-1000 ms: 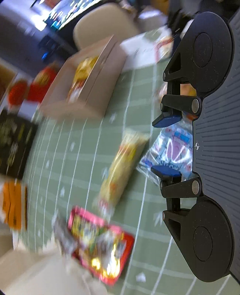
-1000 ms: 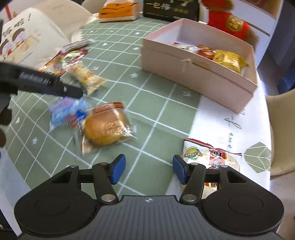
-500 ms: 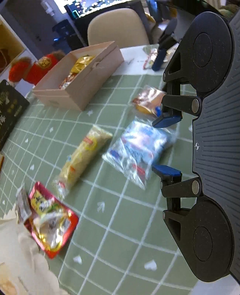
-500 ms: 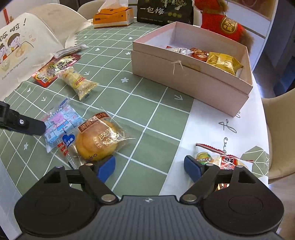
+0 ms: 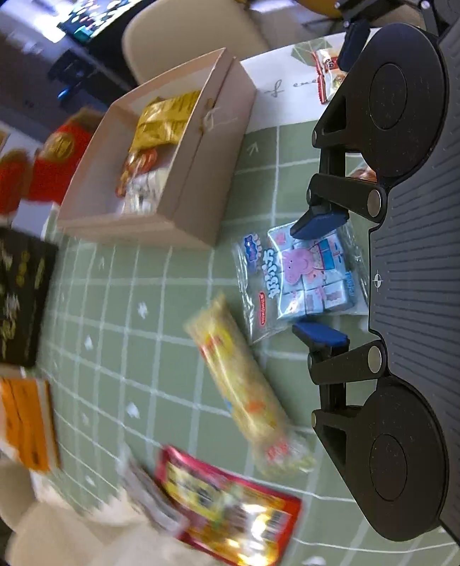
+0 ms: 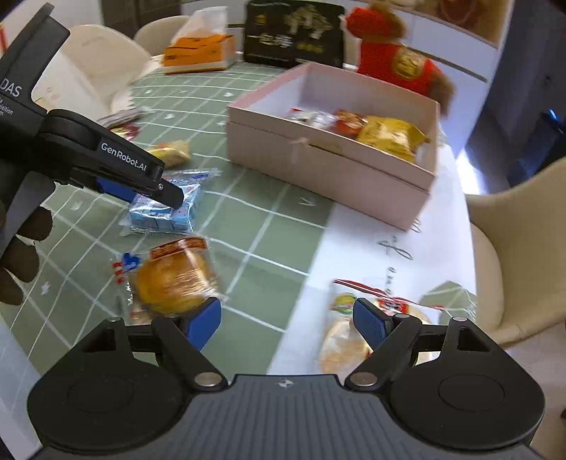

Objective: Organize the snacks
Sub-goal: 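Position left tool over the Peppa Pig candy packet while right tool approaches the bun packet, then close right tool on the round bun packet and lift it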

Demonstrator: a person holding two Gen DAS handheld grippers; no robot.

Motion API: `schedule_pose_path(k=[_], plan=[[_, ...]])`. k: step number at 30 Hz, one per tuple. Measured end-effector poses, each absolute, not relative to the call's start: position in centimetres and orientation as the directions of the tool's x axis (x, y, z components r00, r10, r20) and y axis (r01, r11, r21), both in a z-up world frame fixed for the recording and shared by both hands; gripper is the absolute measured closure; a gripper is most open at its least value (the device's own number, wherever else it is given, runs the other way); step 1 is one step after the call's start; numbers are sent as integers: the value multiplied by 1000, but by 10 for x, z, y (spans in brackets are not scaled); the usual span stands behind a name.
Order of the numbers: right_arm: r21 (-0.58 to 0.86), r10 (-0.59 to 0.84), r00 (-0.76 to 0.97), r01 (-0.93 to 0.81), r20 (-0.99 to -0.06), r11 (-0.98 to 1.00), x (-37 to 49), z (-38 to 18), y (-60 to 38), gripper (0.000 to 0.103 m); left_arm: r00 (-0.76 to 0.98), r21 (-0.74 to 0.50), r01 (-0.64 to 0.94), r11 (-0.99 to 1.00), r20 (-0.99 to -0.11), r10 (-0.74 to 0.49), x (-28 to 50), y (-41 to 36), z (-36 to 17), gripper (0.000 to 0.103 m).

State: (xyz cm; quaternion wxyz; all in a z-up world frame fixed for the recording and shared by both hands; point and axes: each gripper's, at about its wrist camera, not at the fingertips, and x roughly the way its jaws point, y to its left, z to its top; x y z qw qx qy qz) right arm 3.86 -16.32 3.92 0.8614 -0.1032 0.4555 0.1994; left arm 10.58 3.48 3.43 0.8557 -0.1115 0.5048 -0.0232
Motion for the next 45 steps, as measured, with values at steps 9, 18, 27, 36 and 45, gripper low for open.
schedule_pose_path(k=[9, 18, 27, 36, 45], plan=[[0, 249, 513, -436, -822, 900, 38, 37, -160, 20, 495, -154, 1, 988, -858, -134, 116, 8, 37, 45], [134, 426, 480, -529, -767, 838, 32, 52, -130, 20, 519, -138, 9, 990, -846, -123, 113, 15, 51, 47], [-111, 317, 534, -623, -784, 774, 28, 31, -84, 20, 529, -192, 2, 981, -832, -164, 106, 33, 59, 48], [-83, 188, 604, -392, -774, 916, 54, 39, -177, 20, 526, -30, 160, 987, -843, -111, 114, -26, 41, 40], [19, 234, 606, -339, -760, 941, 52, 29, -196, 17, 541, -34, 115, 993, -836, -92, 113, -18, 42, 37]])
